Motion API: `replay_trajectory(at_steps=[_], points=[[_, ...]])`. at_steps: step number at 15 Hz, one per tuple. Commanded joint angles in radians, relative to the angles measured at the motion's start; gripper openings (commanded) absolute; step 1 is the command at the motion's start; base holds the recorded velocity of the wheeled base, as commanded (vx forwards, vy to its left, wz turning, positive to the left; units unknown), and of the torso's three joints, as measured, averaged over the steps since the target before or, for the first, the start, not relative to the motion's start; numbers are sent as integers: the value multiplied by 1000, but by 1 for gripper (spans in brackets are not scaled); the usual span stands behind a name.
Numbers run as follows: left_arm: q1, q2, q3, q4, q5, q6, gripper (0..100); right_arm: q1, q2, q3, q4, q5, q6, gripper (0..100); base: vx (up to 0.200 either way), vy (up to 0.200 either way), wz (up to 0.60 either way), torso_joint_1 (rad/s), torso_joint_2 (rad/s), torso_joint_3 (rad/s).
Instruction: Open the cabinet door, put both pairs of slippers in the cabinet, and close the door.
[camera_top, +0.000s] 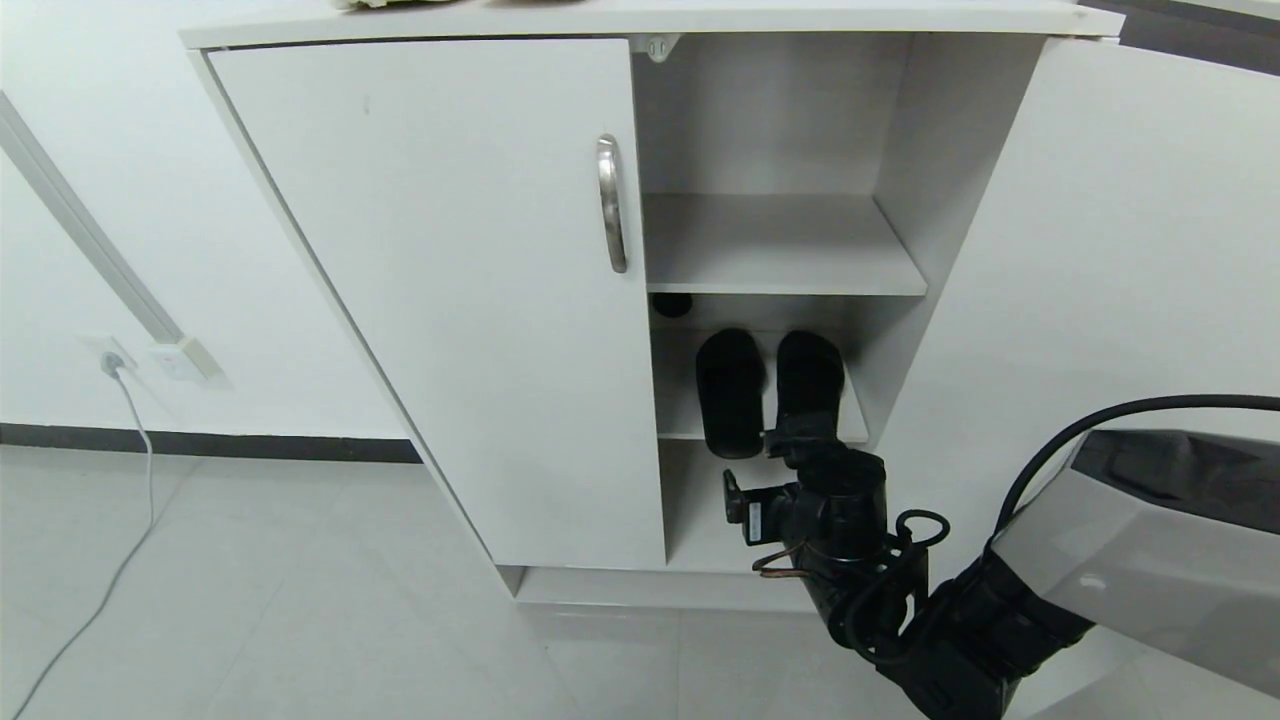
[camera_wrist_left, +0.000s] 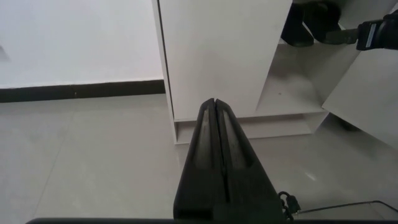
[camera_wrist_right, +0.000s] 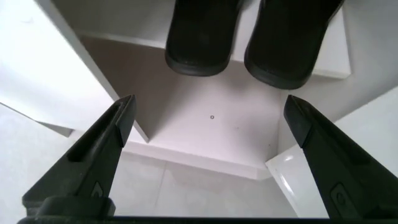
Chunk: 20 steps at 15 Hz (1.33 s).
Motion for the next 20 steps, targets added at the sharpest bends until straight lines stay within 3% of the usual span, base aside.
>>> replay_trajectory(at_steps=[1, 10, 20], points=[[0, 1, 0, 1, -1, 0, 0, 1, 6, 5, -1, -2, 0, 100, 0, 0, 0, 7, 2, 144], [0, 1, 0, 0, 1, -3, 0, 4, 3, 7, -18, -48, -3, 100, 0, 0, 0, 2, 1, 188], [0, 1, 0, 0, 6, -7, 0, -1, 43, 20, -87, -60, -49, 100, 0, 0, 0, 0, -1, 8]])
